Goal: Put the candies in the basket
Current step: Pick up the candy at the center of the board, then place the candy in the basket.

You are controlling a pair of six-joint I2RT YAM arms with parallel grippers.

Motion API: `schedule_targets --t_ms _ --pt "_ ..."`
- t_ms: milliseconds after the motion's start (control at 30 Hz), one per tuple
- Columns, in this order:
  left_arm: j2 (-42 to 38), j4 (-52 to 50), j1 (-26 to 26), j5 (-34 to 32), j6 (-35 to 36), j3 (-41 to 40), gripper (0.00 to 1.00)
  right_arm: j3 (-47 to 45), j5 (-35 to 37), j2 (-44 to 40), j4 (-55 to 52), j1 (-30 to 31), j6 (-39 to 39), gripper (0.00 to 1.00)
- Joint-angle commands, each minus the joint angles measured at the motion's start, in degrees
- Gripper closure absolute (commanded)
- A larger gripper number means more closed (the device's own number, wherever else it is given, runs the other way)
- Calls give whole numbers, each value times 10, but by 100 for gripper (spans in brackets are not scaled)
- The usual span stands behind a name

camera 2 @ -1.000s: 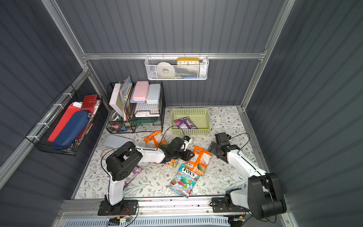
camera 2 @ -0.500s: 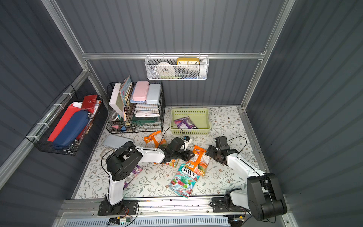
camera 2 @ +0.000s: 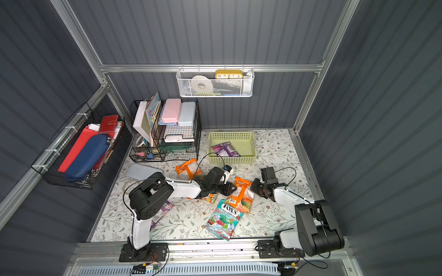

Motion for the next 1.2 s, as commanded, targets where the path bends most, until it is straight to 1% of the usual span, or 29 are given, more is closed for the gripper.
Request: schedule_targets --t_ms 0,67,100,167,267,333,367,433,500,633,667,833,933,1033,1167 --pt "24 -74 -6 -15 -4 -27 65 -1 -14 -43 21 3 -5 100" --pt "21 -74 -6 -18 -6 -28 64 1 -10 -64 16 4 -8 100" --pt "18 -74 -6 -19 -7 -29 64 2 -9 -89 12 5 -10 100" --pt "9 -72 -6 -21 -10 -31 62 8 -10 -108 3 7 -19 100" --pt "-19 -81 -6 -23 -11 -27 56 25 -8 -129 -15 15 -38 100" --pt "-54 -95 -6 -28 -10 -22 51 43 -4 -143 -29 25 -49 100" --pt "-72 -104 -6 -32 -6 -20 48 54 0 -149 -37 31 -52 100" --pt "-115 -131 -6 -42 5 -13 36 80 9 -165 -52 44 -56 100" --pt "-155 -148 -6 -59 18 -10 27 109 19 -176 -65 58 -60 100" --pt "-231 -226 -6 -128 48 4 10 177 34 -180 -88 79 -70 100" --pt "-246 -242 -6 -142 54 7 2 190 39 -177 -88 83 -74 100" --pt "-323 -313 -6 -225 78 6 1 267 69 -132 -77 88 -101 100" --pt "-352 -349 -6 -280 89 -3 1 299 97 -97 -40 88 -112 100" --pt "-376 -347 -6 -324 102 -35 1 320 120 -48 16 89 -122 100" --pt "-393 -306 -6 -351 128 -94 1 370 126 25 58 89 -128 100"
